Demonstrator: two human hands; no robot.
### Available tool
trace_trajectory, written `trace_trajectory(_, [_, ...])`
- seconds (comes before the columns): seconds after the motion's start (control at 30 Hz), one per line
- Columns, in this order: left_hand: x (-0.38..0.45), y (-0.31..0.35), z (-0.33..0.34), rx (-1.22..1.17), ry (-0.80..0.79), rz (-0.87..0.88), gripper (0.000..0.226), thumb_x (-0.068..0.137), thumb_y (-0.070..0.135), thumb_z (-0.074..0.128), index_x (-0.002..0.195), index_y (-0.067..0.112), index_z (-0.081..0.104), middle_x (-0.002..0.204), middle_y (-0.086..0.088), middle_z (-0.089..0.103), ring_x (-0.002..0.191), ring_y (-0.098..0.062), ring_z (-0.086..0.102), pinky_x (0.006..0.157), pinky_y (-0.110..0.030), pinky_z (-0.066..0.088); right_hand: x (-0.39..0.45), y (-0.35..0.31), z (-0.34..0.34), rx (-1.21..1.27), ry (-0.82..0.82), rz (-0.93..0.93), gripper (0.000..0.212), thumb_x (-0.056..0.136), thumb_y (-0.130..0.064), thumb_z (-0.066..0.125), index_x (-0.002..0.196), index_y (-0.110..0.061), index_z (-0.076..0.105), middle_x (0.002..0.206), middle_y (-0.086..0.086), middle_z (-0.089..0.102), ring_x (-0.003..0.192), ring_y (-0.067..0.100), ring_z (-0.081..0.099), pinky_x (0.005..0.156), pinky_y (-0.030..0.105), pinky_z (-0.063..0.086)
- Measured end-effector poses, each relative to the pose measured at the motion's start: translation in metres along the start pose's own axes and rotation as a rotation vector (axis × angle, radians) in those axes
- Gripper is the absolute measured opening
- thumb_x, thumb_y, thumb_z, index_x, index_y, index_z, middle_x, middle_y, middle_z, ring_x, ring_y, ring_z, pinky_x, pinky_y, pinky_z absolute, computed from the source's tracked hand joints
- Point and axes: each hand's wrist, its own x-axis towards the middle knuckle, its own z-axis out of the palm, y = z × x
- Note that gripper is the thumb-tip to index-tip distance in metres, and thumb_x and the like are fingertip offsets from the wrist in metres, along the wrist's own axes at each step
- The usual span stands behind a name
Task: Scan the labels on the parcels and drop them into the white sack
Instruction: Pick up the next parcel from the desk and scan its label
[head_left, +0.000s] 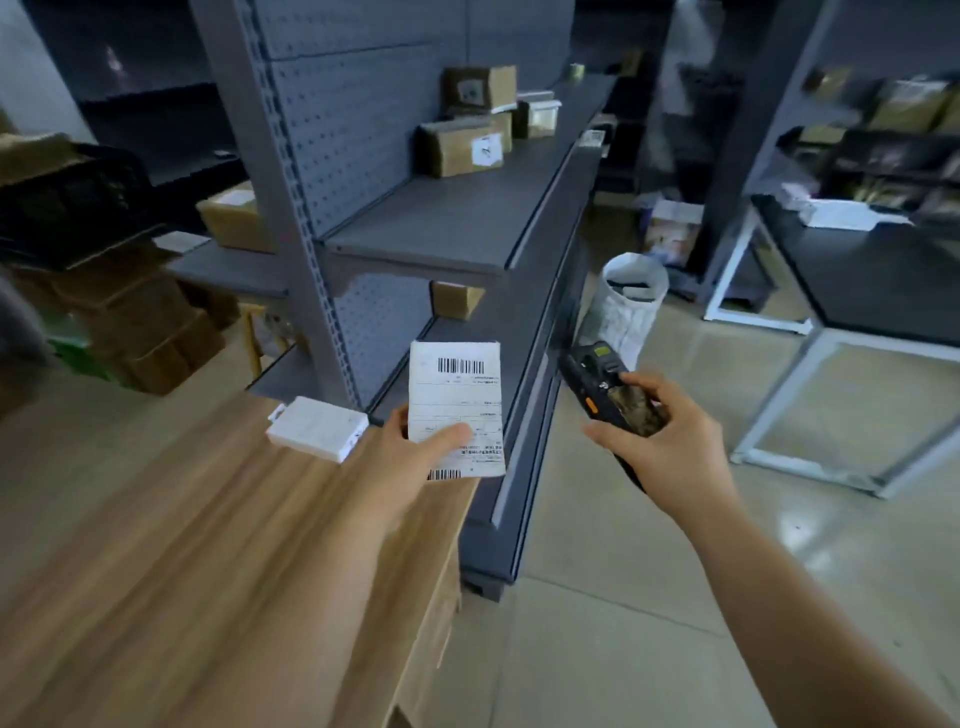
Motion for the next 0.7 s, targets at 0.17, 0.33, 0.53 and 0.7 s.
trace_trajectory(0.17, [0.017,0.009,0.139,0.003,-0.155,-0.024,0.044,0.081,0.025,0.079,0.118,0.026,0.054,0.11,0.007,0.073,0.094,-0.007,0.07,0.081,-0.025,0.053,0.031,0.066,-0.097,-0.031,0.126,0.022,0.054,0.065,-0.037,0.088,0.109,-0.049,0.06,0.102,-0.015,0.069,0.088,0.004,0.066,0.075,0.026,0.054])
trace_trajectory(0.33, [0.042,0.034,0.249,0.043,-0.253,0.058,0.051,0.078,0.036,0.081,0.121,0.031,0.053,0.11,0.013,0.073,0.104,-0.009,0.068,0.101,-0.041,0.049,0.068,0.11,-0.178,-0.077,0.214,-0.011,0.057,0.065,-0.039,0.088,0.113,-0.047,0.06,0.104,-0.015,0.066,0.096,0.009,0.064,0.087,0.034,0.054])
trace_trajectory(0.53, [0.074,0.064,0.33,0.05,-0.287,0.095,0.069,0.068,0.045,0.083,0.127,0.029,0.051,0.113,0.011,0.072,0.106,-0.012,0.067,0.102,-0.044,0.049,0.12,0.142,-0.231,-0.035,0.277,-0.017,0.057,0.064,-0.041,0.086,0.115,-0.046,0.061,0.104,-0.015,0.068,0.096,0.01,0.065,0.086,0.038,0.056])
trace_trajectory(0.7, [0.13,0.078,0.366,0.071,-0.309,0.101,0.088,0.053,0.056,0.081,0.131,0.029,0.05,0.116,0.01,0.071,0.109,-0.012,0.067,0.103,-0.043,0.048,0.183,0.156,-0.243,-0.02,0.292,-0.005,0.061,0.062,-0.047,0.082,0.119,-0.042,0.062,0.106,-0.016,0.065,0.097,0.009,0.064,0.086,0.036,0.055])
